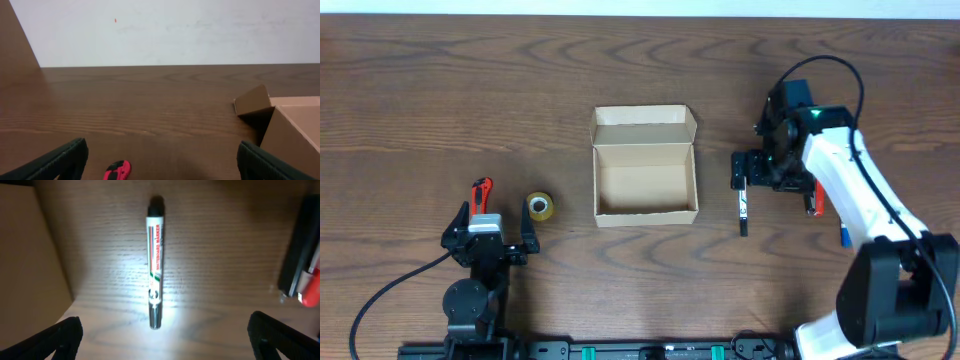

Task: Pack container
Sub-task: 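Lower the right gripper and grasp the black marker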

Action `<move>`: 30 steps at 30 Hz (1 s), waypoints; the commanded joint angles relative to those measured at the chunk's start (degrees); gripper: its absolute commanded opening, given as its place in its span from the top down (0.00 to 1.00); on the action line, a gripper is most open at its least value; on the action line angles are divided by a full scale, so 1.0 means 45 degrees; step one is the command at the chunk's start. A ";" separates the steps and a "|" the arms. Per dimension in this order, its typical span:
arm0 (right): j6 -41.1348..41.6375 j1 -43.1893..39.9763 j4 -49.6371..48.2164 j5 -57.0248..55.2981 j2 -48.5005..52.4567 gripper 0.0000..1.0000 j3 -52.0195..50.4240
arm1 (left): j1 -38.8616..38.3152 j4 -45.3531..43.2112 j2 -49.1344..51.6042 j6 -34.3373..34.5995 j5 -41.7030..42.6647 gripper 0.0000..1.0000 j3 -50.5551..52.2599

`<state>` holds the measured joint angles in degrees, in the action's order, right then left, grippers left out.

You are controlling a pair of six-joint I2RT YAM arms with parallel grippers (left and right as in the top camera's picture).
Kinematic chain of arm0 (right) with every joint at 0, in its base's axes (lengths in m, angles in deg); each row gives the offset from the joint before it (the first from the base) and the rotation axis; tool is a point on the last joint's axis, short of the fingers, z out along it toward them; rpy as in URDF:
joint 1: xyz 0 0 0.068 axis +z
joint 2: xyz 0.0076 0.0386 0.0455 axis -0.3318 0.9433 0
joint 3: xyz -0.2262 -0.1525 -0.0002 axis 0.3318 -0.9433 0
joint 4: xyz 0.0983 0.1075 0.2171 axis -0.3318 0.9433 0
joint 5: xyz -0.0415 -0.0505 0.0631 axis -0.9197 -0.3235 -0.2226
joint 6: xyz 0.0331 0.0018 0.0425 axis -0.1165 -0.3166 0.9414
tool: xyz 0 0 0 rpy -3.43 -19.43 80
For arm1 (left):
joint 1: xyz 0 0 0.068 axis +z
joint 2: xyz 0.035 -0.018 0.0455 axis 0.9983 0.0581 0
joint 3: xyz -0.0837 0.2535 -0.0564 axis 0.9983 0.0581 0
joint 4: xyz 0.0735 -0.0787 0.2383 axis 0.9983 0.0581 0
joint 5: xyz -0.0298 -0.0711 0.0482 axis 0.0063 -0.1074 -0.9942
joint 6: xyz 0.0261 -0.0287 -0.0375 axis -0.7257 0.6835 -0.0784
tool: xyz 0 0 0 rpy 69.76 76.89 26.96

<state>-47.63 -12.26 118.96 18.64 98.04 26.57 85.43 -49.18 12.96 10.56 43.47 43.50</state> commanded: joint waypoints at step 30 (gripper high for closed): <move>0.0471 0.0131 -0.4498 -0.0029 0.0753 0.44 -0.4211 | -0.0015 0.0602 -0.0092 0.0092 0.0160 0.05 0.0209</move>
<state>-46.05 -12.07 99.23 16.22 100.42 9.11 85.43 -49.18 12.96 10.58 43.47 43.50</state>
